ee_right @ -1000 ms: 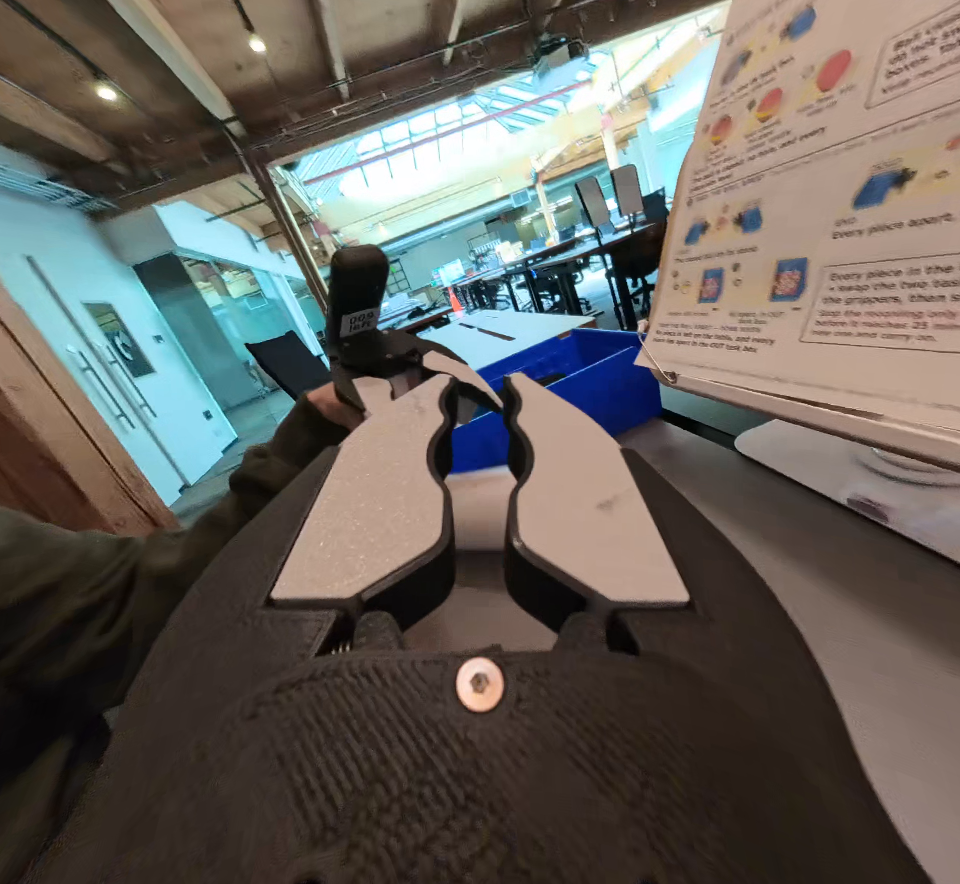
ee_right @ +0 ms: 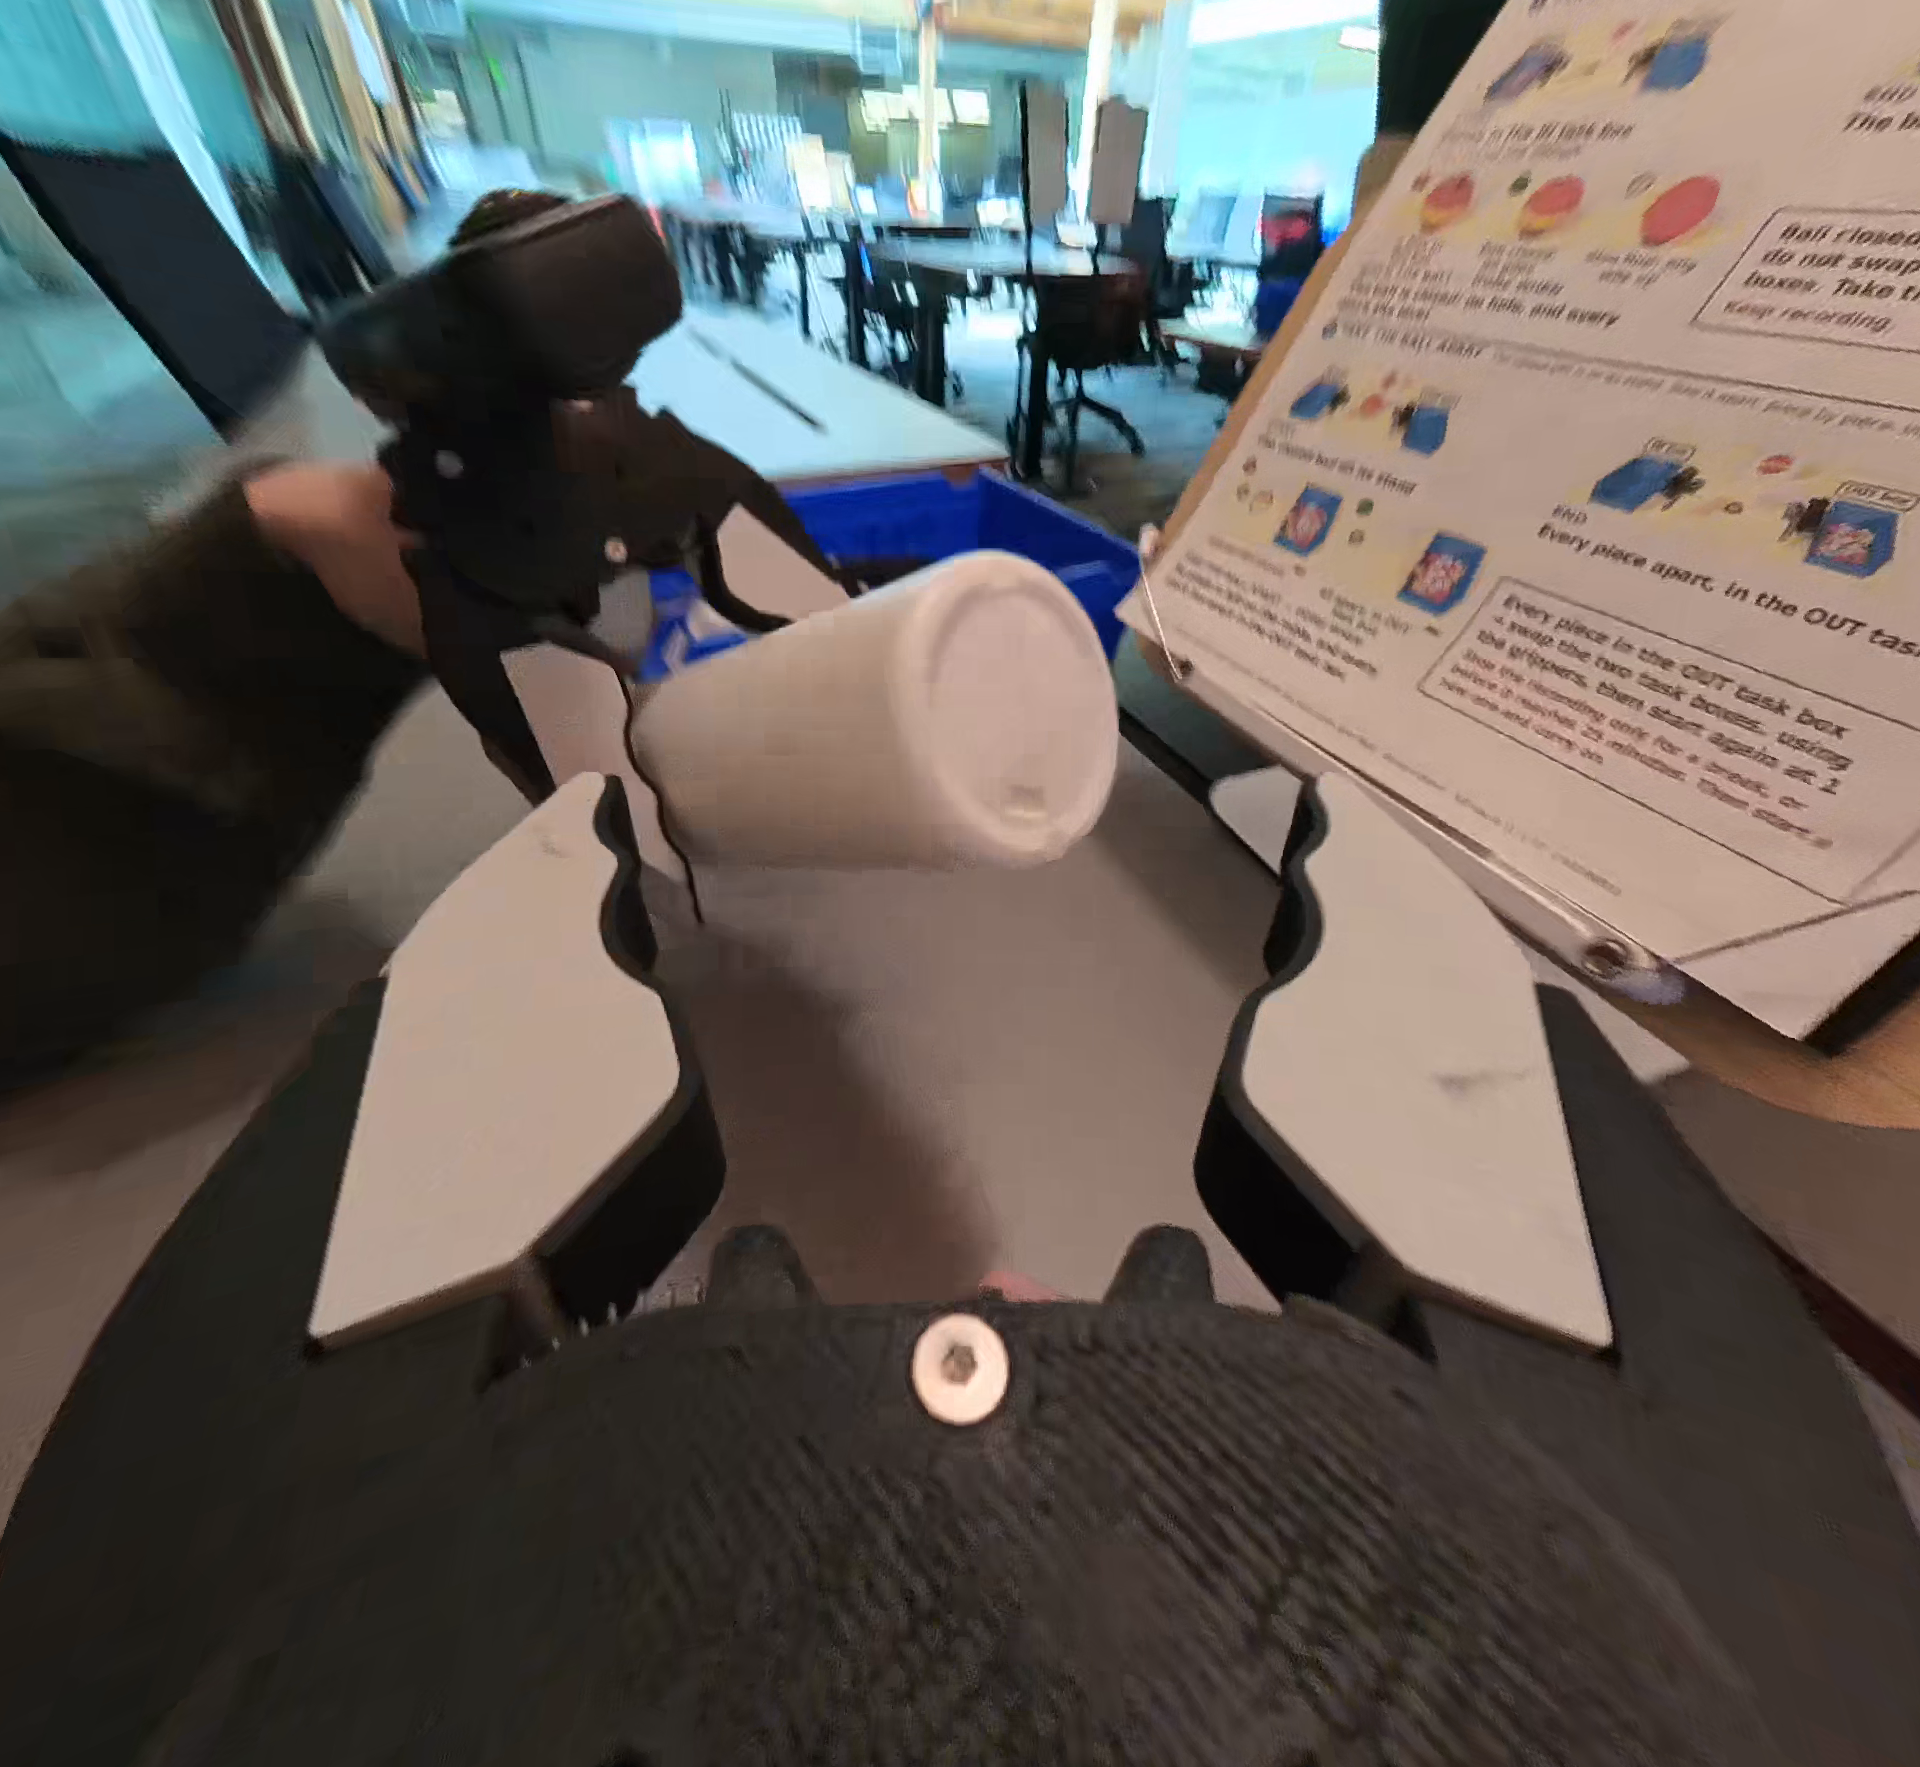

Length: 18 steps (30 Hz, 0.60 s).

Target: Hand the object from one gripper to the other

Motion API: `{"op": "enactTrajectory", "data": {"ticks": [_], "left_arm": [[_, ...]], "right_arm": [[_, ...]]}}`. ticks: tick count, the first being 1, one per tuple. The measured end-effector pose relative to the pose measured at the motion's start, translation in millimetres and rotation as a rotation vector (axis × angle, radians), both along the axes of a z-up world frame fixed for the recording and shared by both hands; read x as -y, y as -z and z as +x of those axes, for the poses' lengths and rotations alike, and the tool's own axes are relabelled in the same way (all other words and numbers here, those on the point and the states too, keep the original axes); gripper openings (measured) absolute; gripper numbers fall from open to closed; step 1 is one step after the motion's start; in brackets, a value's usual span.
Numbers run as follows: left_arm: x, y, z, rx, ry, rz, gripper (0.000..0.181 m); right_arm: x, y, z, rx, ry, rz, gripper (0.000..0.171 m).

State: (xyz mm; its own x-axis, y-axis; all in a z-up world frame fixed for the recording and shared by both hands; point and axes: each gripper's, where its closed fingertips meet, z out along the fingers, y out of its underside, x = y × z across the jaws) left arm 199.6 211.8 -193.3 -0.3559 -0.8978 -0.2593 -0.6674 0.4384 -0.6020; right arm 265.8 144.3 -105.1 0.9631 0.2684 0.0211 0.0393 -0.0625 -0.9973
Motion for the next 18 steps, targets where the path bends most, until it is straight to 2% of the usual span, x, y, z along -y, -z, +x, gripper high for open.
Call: {"op": "enactTrajectory", "data": {"ticks": [4, 6, 9, 11, 13, 16, 18], "left_arm": [[26.1, -60.6, 18.6, 0.322, 0.05, -0.136, 0.097], [36.1, -79.3, 24.3, 0.427, 0.072, -0.172, 0.097], [50.3, -85.4, 29.8, 0.489, 0.132, -0.129, 0.097], [53.4, -83.5, 35.0, 0.49, 0.114, -0.101, 0.097], [55.7, -86.2, 37.4, 0.515, 0.112, -0.124, 0.097], [58.6, -100.8, 34.2, 0.619, 0.144, -0.16, 0.096], [58.9, -113.0, 25.9, 0.655, 0.168, -0.312, 0.099]], "right_arm": [[-4.3, -19.1, -19.2, -0.248, -0.14, 0.077, 0.119], [-9.9, -31.0, -33.0, -0.321, -0.188, 0.103, 0.122], [-18.3, -49.8, -50.2, -0.324, -0.169, 0.179, 0.114], [-22.9, -52.6, -48.0, -0.26, -0.079, 0.188, 0.085], [-22.9, -56.0, -47.7, -0.207, -0.047, 0.191, 0.085], [-15.1, -64.5, -43.2, -0.243, -0.071, 0.214, 0.085], [-2.2, -77.6, -32.6, -0.312, -0.098, 0.292, 0.084]]}}
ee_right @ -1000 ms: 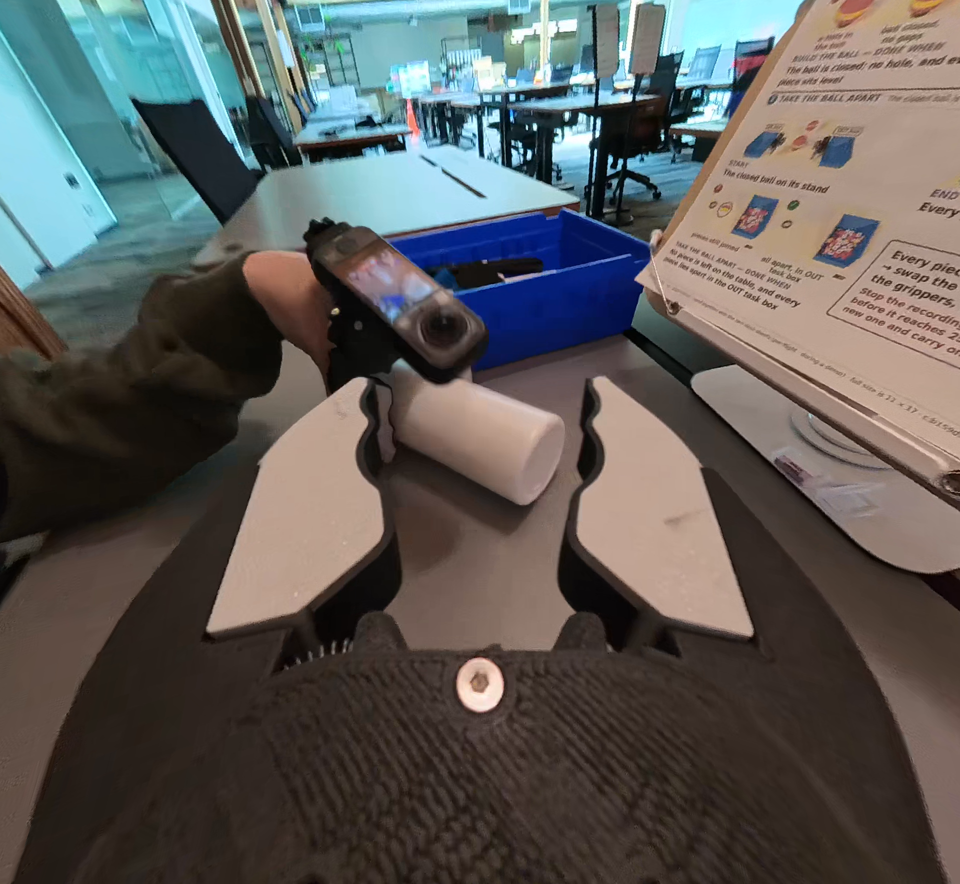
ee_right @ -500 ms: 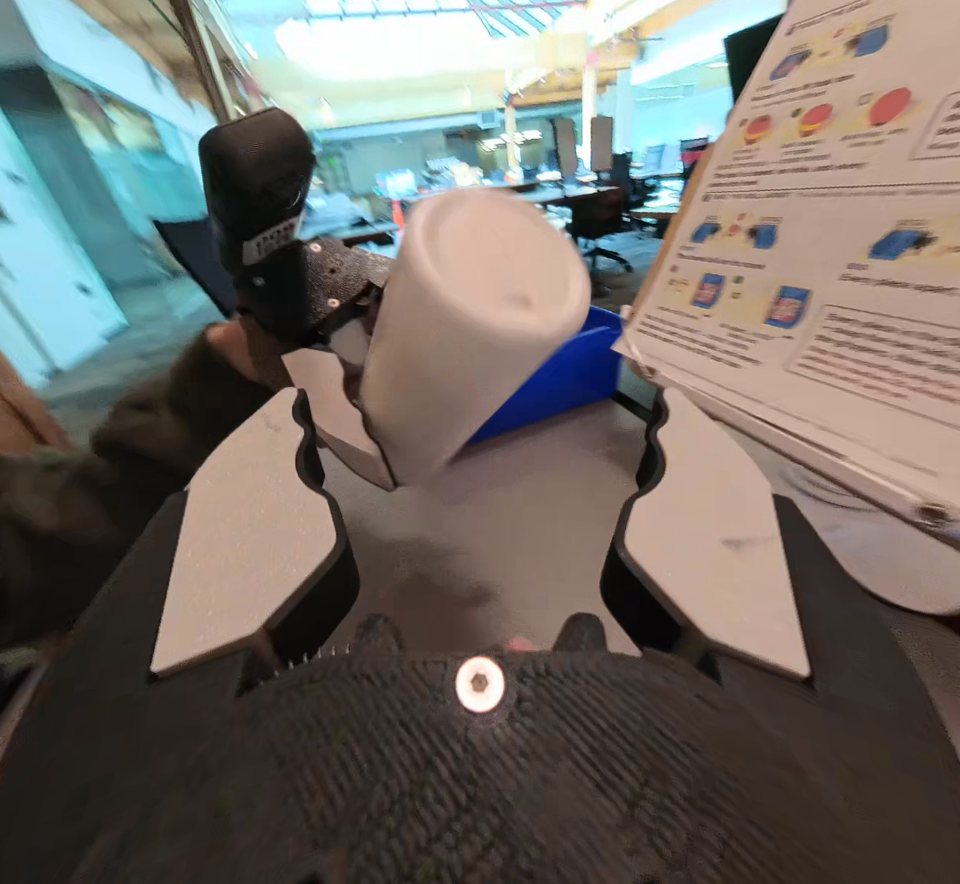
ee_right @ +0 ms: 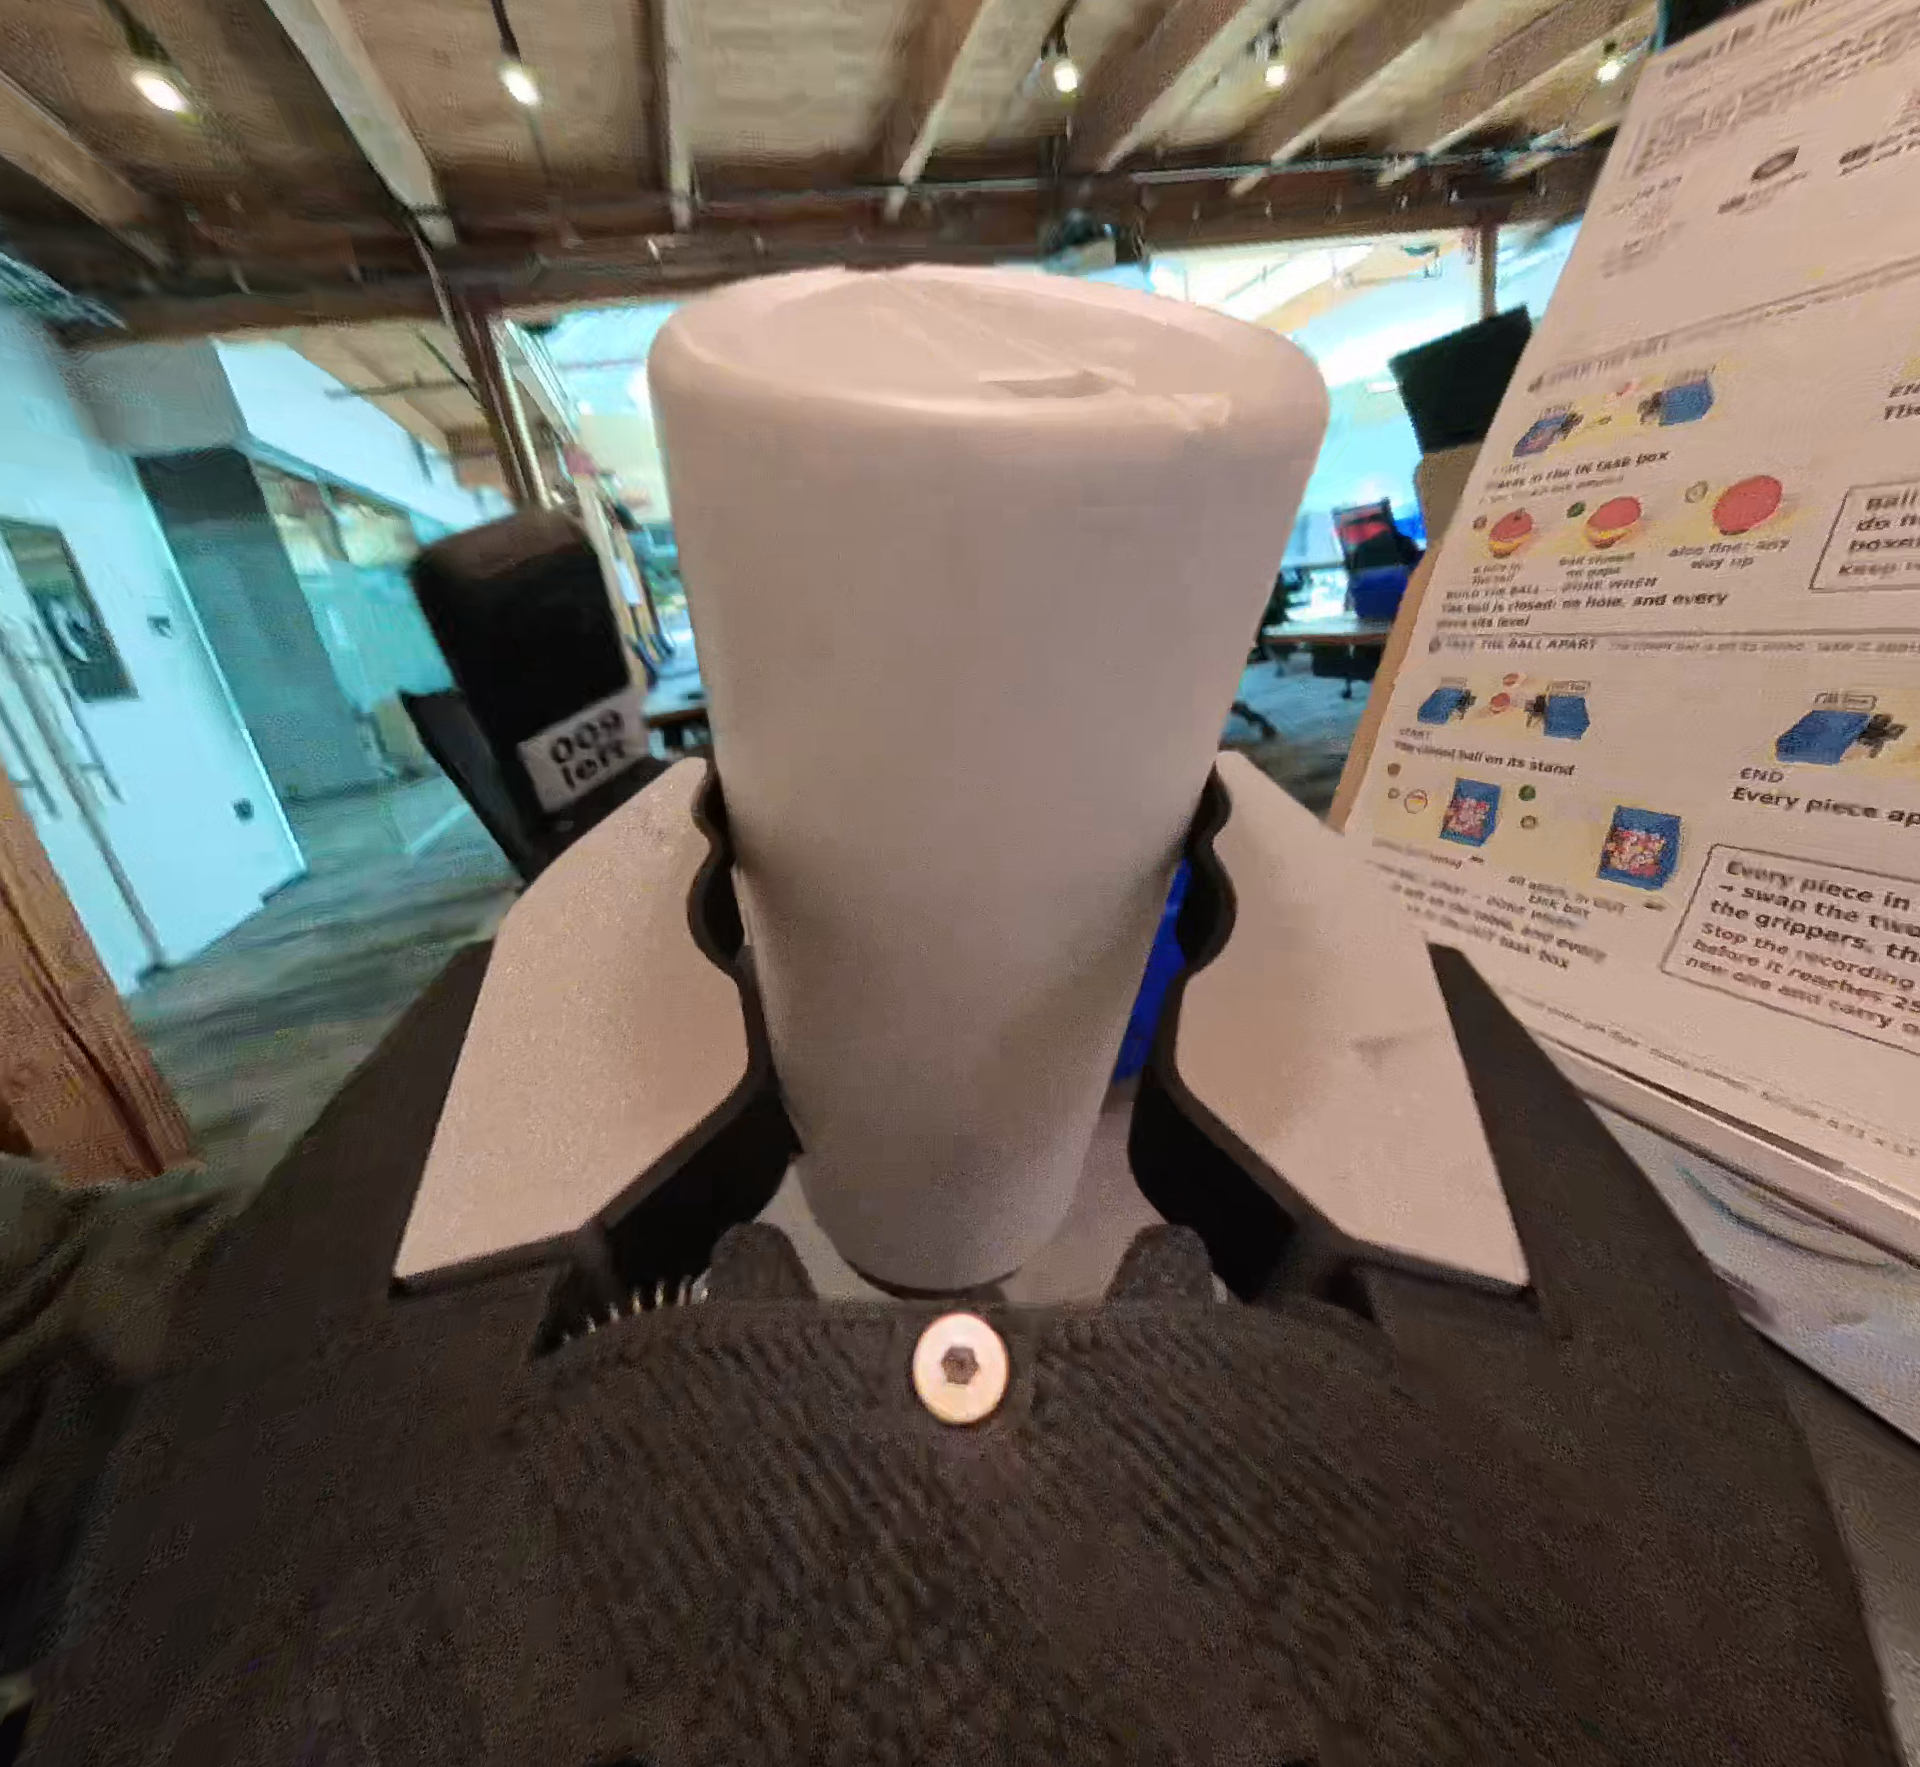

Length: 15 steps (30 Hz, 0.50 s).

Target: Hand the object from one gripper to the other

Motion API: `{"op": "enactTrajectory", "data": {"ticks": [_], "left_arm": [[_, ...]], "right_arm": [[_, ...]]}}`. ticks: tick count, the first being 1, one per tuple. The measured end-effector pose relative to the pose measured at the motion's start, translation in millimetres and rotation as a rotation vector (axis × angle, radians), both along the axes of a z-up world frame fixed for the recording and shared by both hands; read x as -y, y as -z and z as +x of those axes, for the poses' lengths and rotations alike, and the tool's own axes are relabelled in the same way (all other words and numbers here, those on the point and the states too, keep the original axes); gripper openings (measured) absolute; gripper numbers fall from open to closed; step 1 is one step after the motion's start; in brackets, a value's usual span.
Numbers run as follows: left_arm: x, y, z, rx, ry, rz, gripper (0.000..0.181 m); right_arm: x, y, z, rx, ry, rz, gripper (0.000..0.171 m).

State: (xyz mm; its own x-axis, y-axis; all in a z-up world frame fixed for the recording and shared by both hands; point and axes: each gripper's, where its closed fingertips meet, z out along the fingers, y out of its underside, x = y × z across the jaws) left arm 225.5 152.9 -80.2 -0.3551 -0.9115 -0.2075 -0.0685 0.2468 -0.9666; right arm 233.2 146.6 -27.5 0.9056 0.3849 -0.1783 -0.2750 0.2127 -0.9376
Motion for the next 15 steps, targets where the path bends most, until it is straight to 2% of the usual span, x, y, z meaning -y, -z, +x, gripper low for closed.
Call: {"op": "enactTrajectory", "data": {"ticks": [3, 6, 10, 12, 15], "left_arm": [[-2.6, -14.9, -13.4, -0.022, 0.169, -0.351, 0.107], [3.2, -16.1, -23.0, -0.103, 0.387, -0.646, 0.102], [29.3, -23.9, -23.4, -0.178, 0.646, -0.943, 0.102], [42.4, -27.7, -20.7, -0.223, 0.711, -1.042, 0.106], [59.3, -17.7, -14.0, -0.267, 0.729, -1.041, 0.106]], "right_arm": [[34.9, -32.3, 11.3, -0.131, -0.108, 0.242, 0.084], [66.5, -54.6, 21.7, -0.229, -0.176, 0.453, 0.084], [82.1, -61.0, 22.0, -0.194, -0.143, 0.597, 0.084], [84.6, -61.1, 17.2, -0.149, -0.125, 0.637, 0.083], [90.7, -65.2, 14.1, -0.15, -0.138, 0.687, 0.083]]}}
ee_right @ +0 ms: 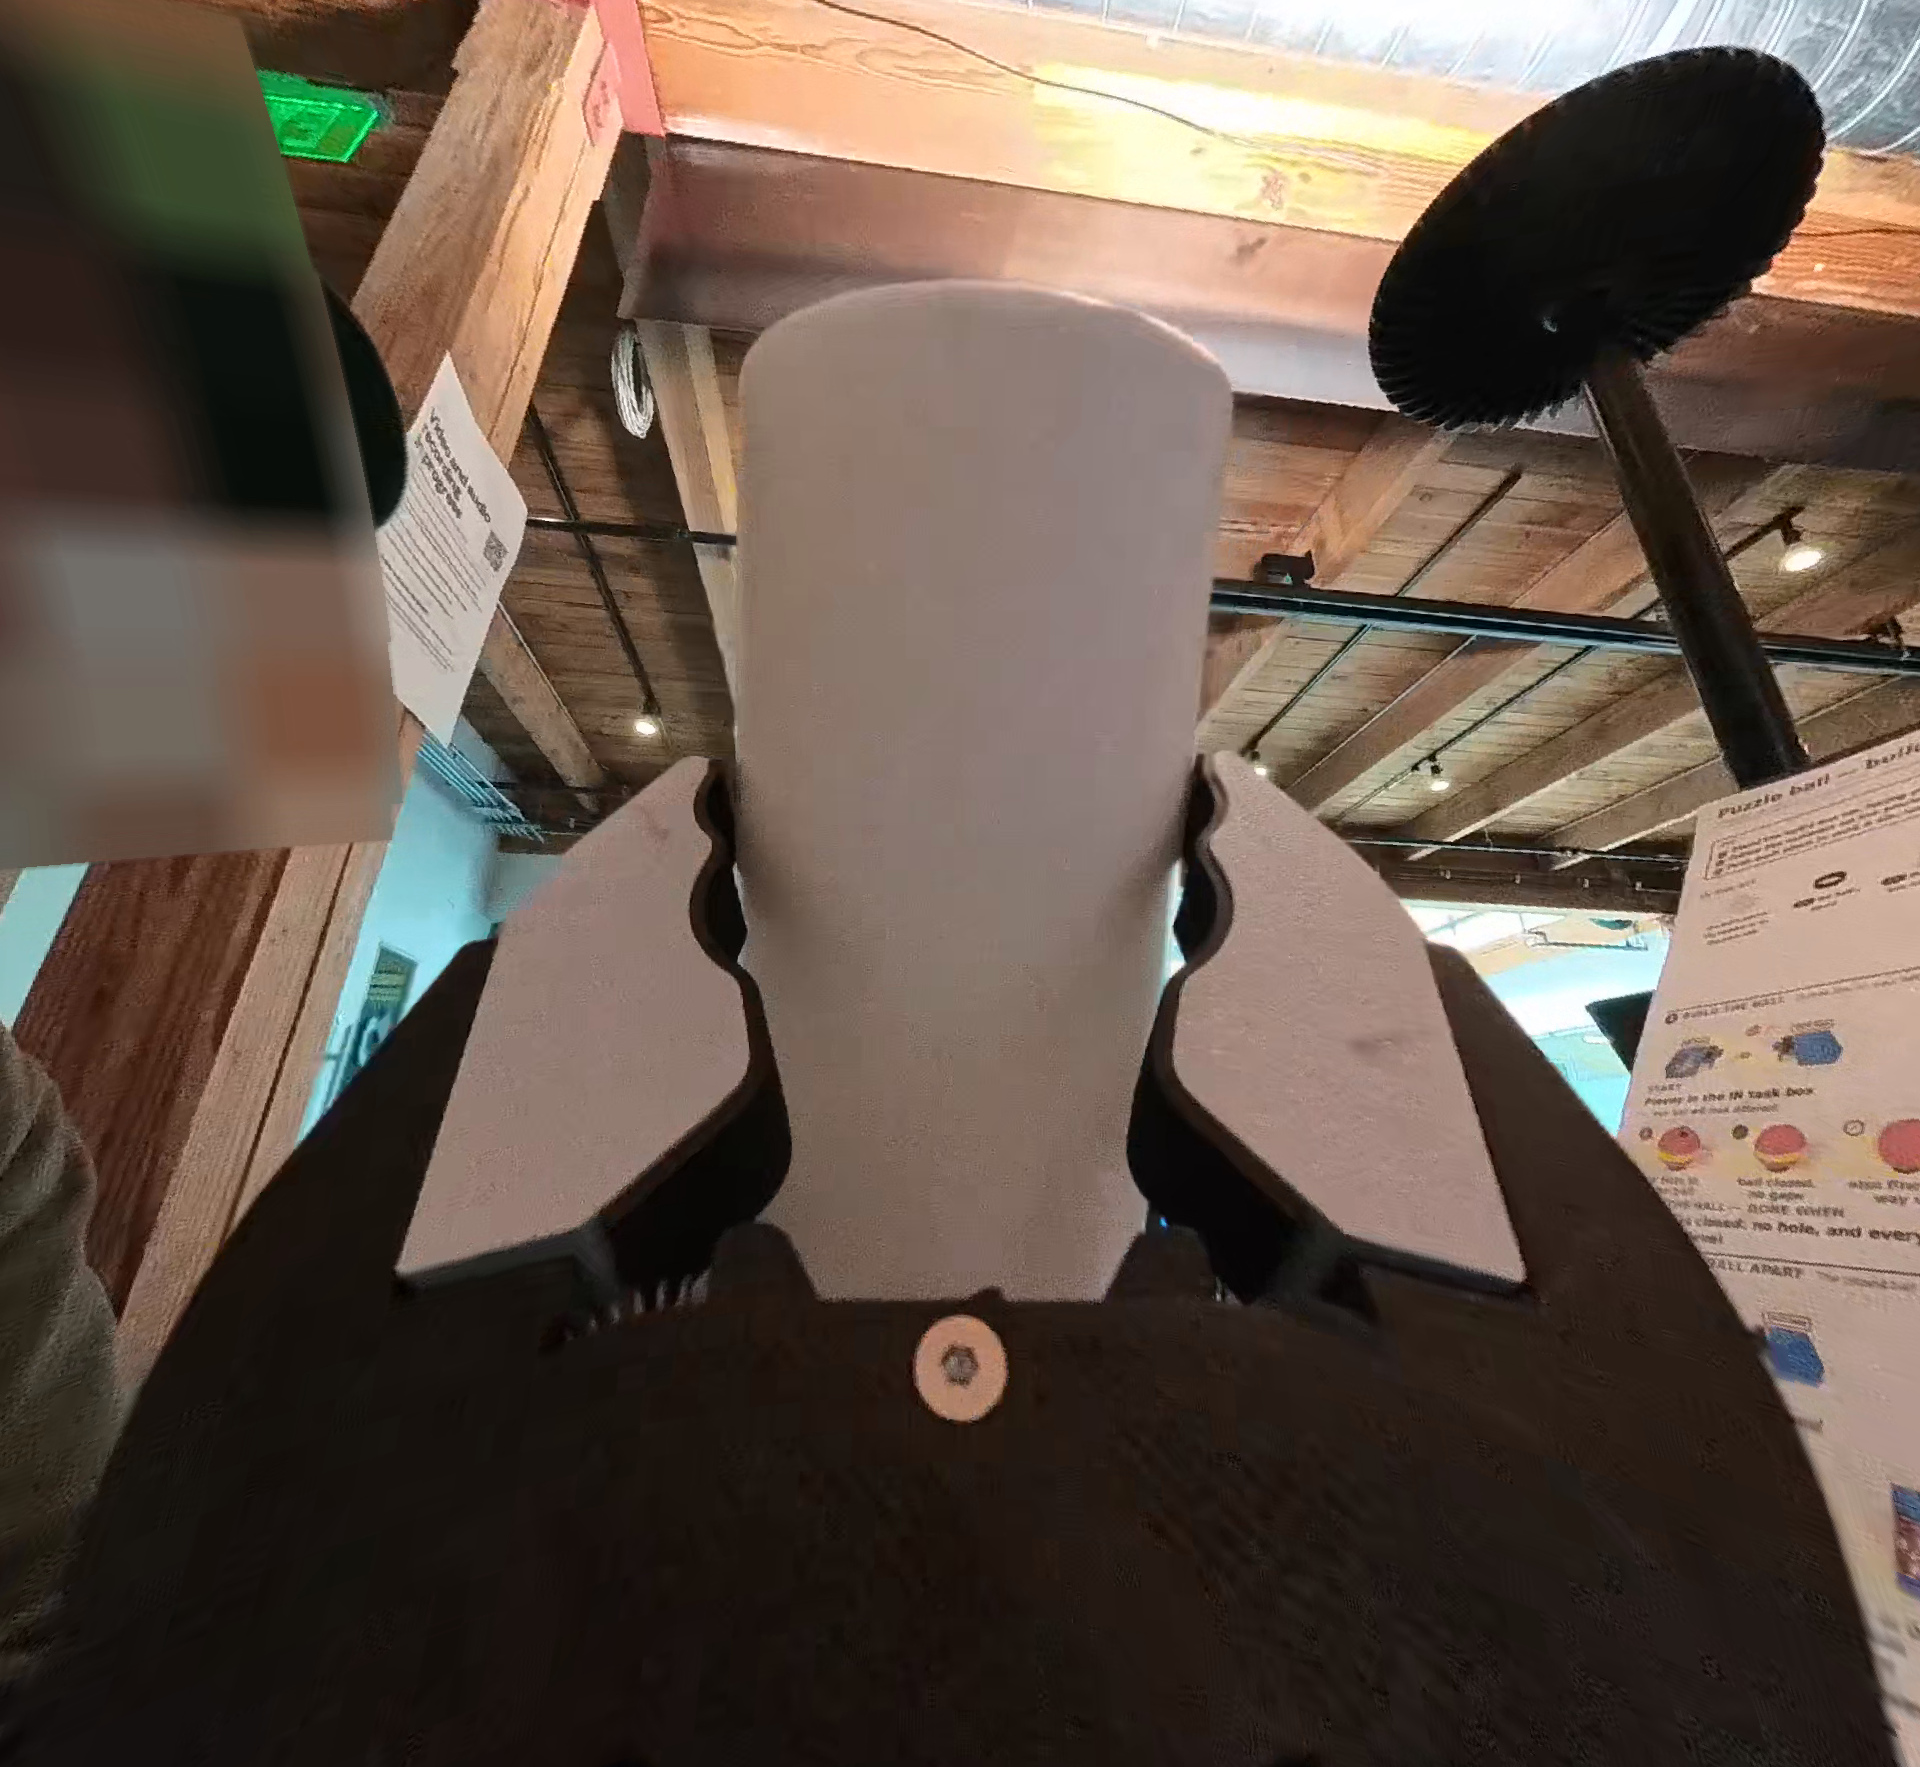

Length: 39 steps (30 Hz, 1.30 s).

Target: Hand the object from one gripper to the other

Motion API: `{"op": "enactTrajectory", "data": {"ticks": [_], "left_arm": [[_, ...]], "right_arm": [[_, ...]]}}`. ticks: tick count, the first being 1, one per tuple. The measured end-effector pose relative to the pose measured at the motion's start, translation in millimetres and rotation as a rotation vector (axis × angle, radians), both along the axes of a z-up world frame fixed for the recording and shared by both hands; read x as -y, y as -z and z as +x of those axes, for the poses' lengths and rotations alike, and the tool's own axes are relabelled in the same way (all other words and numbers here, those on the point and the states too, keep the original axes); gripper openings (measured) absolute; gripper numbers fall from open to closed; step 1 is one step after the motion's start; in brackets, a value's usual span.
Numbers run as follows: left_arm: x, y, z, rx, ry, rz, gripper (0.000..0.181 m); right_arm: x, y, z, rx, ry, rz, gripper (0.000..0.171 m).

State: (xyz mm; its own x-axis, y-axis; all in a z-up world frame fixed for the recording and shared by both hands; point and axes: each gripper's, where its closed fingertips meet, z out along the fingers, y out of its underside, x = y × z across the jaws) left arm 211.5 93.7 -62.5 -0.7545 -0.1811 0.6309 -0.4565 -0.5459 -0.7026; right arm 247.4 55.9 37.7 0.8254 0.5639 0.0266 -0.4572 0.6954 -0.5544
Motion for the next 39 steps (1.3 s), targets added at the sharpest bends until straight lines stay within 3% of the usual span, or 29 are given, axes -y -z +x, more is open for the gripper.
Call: {"op": "enactTrajectory", "data": {"ticks": [3, 5, 7, 9, 11, 15, 17, 22, 29, 33, 35, 39], "left_arm": [[11.0, 15.1, 9.9, -0.017, 0.013, 0.023, 0.102], [10.9, 22.3, 18.5, -0.008, -0.018, 0.014, 0.113], [7.2, 11.3, 16.1, 0.094, -0.034, -0.051, 0.098], [1.8, 2.3, 14.6, 0.201, -0.122, -0.066, 0.095], [-1.9, 8.2, 22.2, 0.271, -0.267, 0.08, 0.093], [-9.9, 17.6, 29.0, 0.544, -0.606, 0.584, 0.086], [-10.8, 20.3, 28.9, 0.634, -0.69, 0.777, 0.079], [-14.3, 40.5, 33.8, 0.498, -0.607, 0.894, 0.088], [-15.5, 55.2, 45.1, 0.371, -0.601, 1.015, 0.084], [-43.0, 54.5, 56.2, 0.345, -0.809, 1.117, 0.084], [-62.9, 48.6, 59.5, 0.34, -0.971, 1.211, 0.084], [-84.5, 27.6, 53.9, 0.456, -1.312, 1.501, 0.083]], "right_arm": [[0.6, -0.4, 0.8, -0.019, -0.008, -0.003, 0.083], [-2.0, 0.6, 1.8, -0.02, -0.005, -0.023, 0.083], [-5.8, 1.8, 7.1, -0.048, 0.028, -0.04, 0.083], [-10.3, 3.9, 9.6, -0.069, 0.031, -0.059, 0.083], [-18.7, 7.3, 16.7, -0.114, 0.072, -0.105, 0.083], [-33.9, 14.6, 20.2, -0.116, 0.119, -0.216, 0.083], [-40.4, 17.9, 19.1, -0.095, 0.152, -0.258, 0.083], [-41.1, 17.7, 15.5, -0.08, 0.153, -0.26, 0.083], [-55.2, 26.8, 7.7, 0.052, 0.253, -0.388, 0.084], [-55.4, 34.9, 26.1, 0.098, 0.449, -0.546, 0.082], [-53.2, 32.4, 35.8, 0.076, 0.557, -0.589, 0.102], [-58.1, 31.8, 40.9, -0.067, 0.596, -0.643, 0.118]]}}
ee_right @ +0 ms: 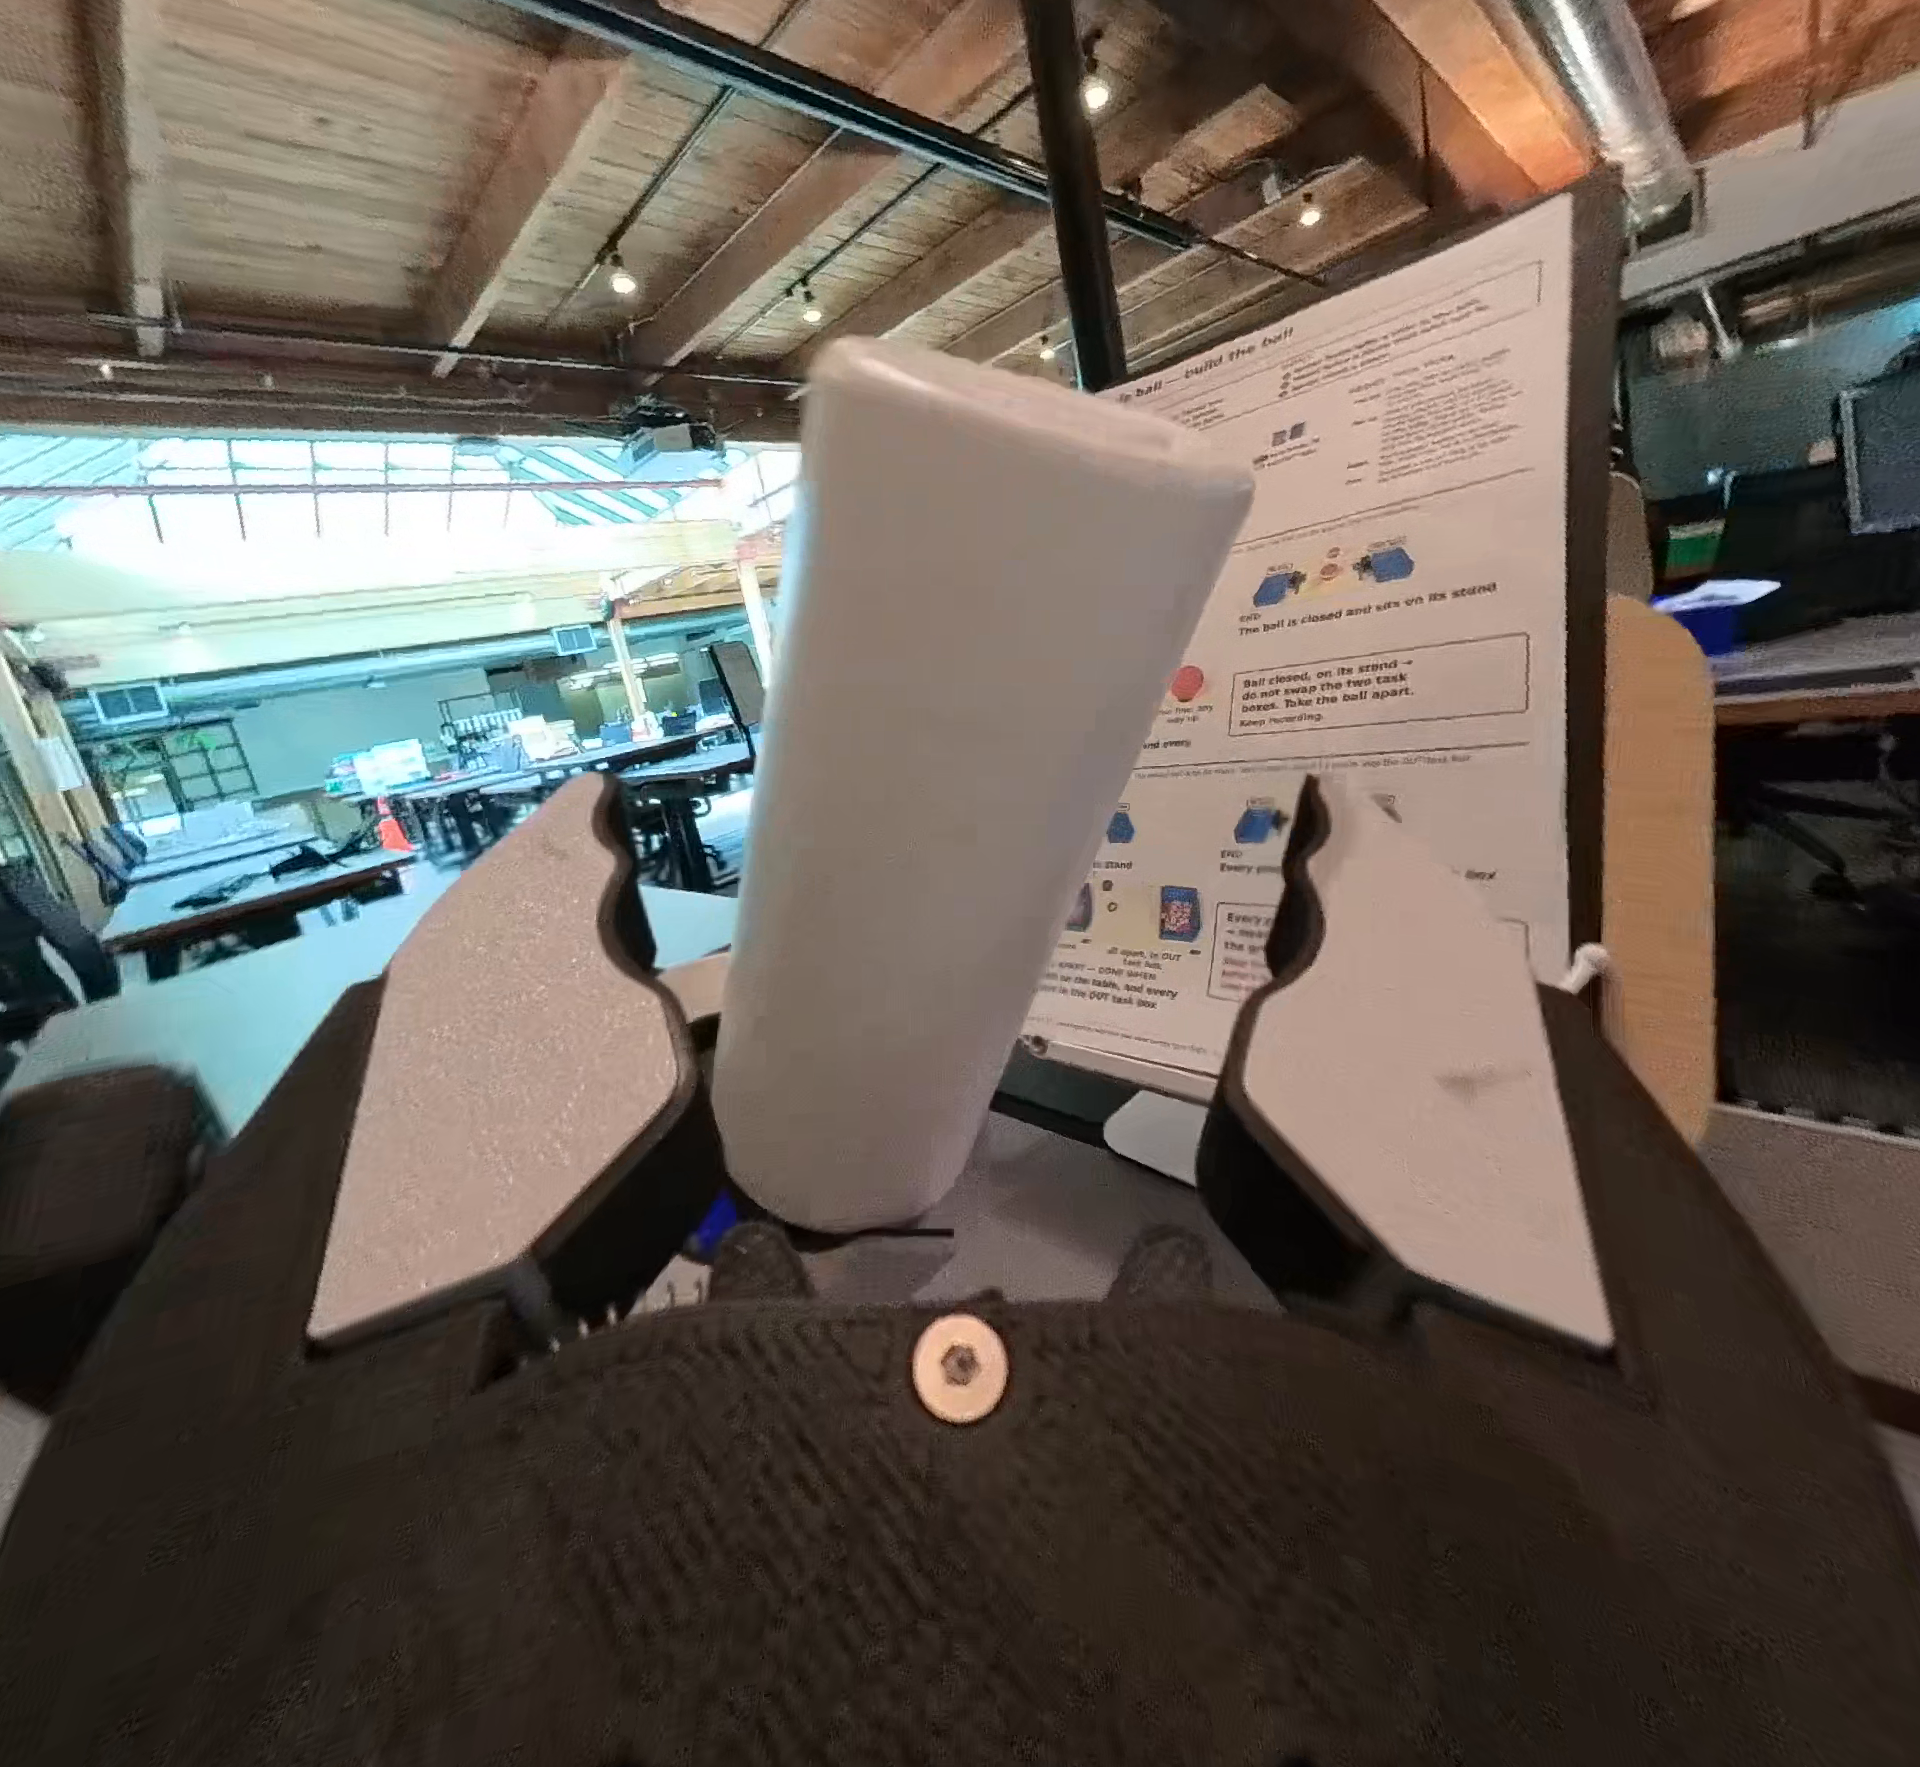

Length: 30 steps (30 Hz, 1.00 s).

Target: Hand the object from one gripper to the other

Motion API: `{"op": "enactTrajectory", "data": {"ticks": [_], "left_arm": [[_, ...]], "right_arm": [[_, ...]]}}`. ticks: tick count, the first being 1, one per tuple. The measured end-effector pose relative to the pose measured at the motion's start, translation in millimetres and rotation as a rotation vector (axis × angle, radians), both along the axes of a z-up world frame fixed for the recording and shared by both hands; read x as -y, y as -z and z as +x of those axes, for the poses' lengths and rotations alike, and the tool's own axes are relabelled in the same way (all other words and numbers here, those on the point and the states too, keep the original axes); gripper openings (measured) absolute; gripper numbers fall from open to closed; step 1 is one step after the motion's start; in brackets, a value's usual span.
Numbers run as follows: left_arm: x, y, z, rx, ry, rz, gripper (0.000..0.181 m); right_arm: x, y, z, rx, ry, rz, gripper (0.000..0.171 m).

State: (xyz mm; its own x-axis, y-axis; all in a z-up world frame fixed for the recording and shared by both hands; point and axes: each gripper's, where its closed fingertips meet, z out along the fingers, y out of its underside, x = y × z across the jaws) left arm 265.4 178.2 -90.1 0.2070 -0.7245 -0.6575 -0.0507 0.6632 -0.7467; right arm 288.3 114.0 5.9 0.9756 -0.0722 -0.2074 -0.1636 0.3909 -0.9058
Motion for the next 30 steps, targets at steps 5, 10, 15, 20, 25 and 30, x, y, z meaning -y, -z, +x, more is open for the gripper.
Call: {"op": "enactTrajectory", "data": {"ticks": [5, 10, 15, 20, 25, 30], "left_arm": [[6.3, -15.9, -10.5, 0.146, -0.248, 0.455, 0.084], [17.2, -24.0, -15.6, 0.232, -0.222, 0.543, 0.084], [40.5, -19.9, -11.0, 0.123, 0.185, 0.145, 0.089], [81.8, -28.4, -34.0, -0.169, 0.902, -0.784, 0.109], [91.0, -24.5, -48.0, -0.361, 1.258, -1.248, 0.102], [108.0, -16.7, -42.1, -0.415, 1.306, -1.331, 0.095]], "right_arm": [[-8.0, 2.9, -10.3, -0.137, -0.102, 0.006, 0.12], [-2.5, -0.9, -11.8, -0.11, -0.218, 0.061, 0.099], [18.4, -13.3, -3.6, -0.112, -0.343, 0.2, 0.097], [43.7, -29.3, -20.5, -0.031, -0.536, 0.339, 0.097], [55.4, -36.7, -32.4, -0.023, -0.649, 0.473, 0.096], [44.8, -30.1, -37.7, 0.028, -0.607, 0.415, 0.096]]}}
